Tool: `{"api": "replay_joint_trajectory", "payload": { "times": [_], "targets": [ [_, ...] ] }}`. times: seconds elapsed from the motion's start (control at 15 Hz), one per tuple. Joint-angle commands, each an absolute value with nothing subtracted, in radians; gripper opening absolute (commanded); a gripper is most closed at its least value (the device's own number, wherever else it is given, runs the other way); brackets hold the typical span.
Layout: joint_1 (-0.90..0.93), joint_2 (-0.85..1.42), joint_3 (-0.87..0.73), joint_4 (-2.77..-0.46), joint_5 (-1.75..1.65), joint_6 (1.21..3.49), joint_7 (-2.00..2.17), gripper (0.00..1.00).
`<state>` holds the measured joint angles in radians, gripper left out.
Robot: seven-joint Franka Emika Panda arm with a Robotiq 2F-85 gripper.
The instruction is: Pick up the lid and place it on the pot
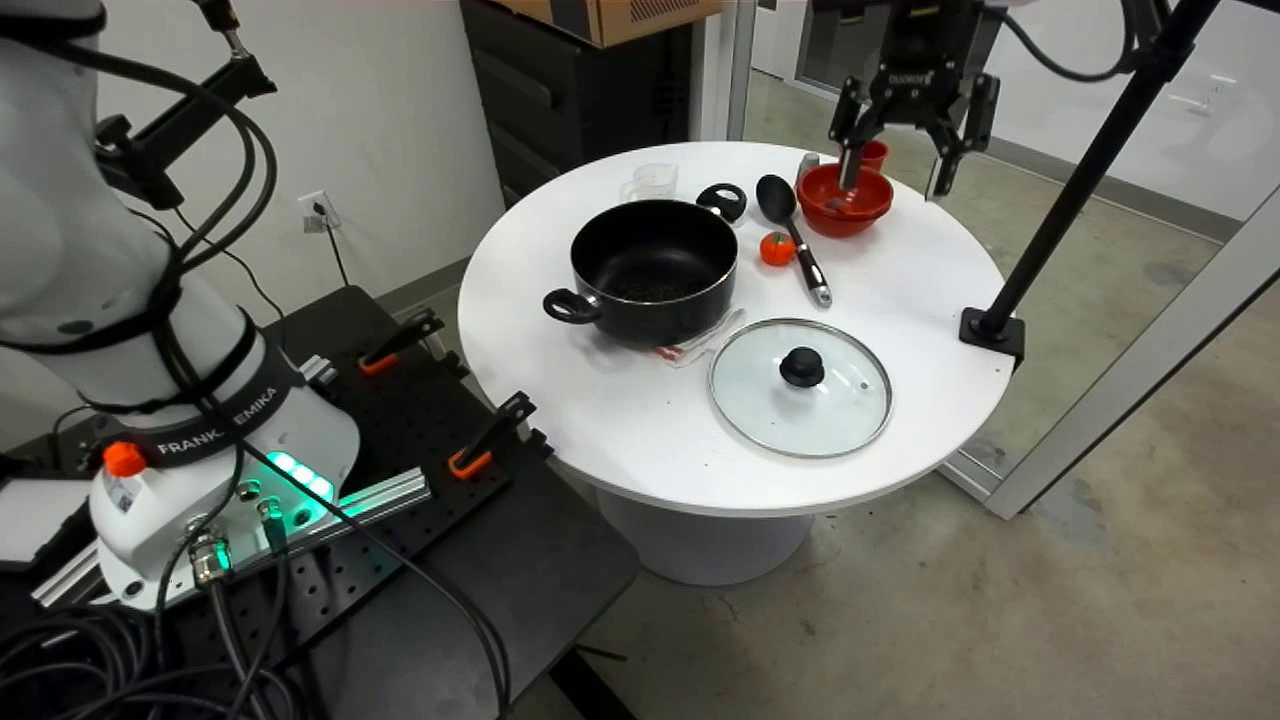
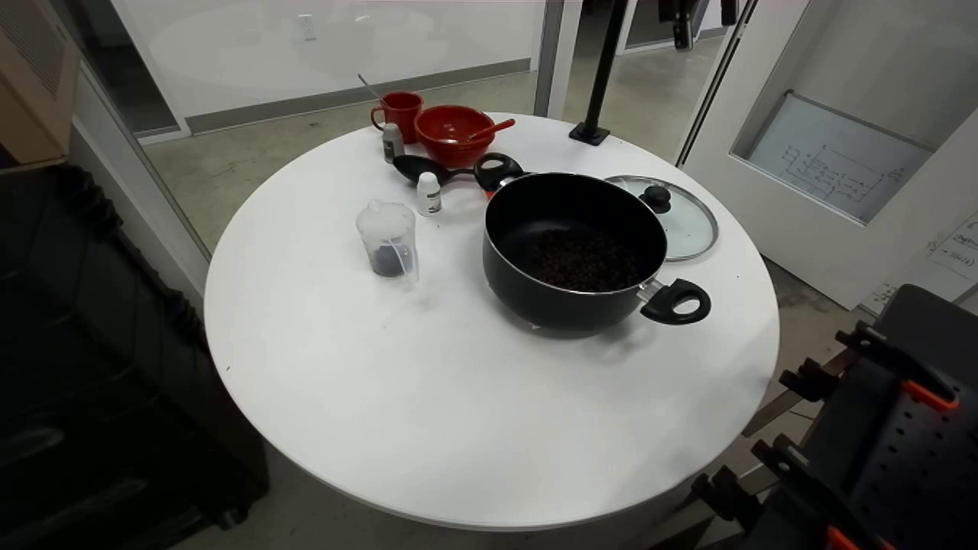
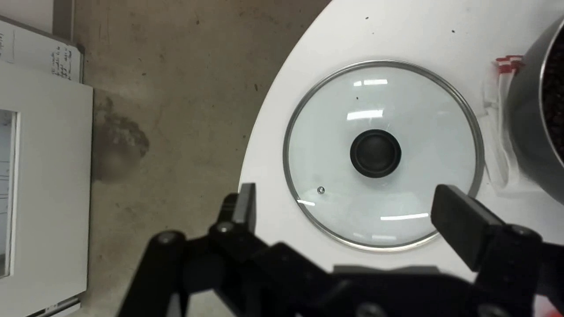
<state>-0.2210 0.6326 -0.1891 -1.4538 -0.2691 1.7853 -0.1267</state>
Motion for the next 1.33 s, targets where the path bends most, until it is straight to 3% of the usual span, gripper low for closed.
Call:
{"api": "replay_joint_trajectory", "payload": {
  "times": [0.0, 0.67, 1.27],
  "targets": [
    [-0.253, 0.695, -0.179, -1.449, -0.31, 1.854, -0.248, 1.0],
    [-0.285, 0.743, -0.143, -1.404, -0.256, 1.897, -0.369, 1.0],
    [-0.371, 0.808, -0.067, -1.468, -0.092, 2.135, -0.495, 1.0]
  ]
}}
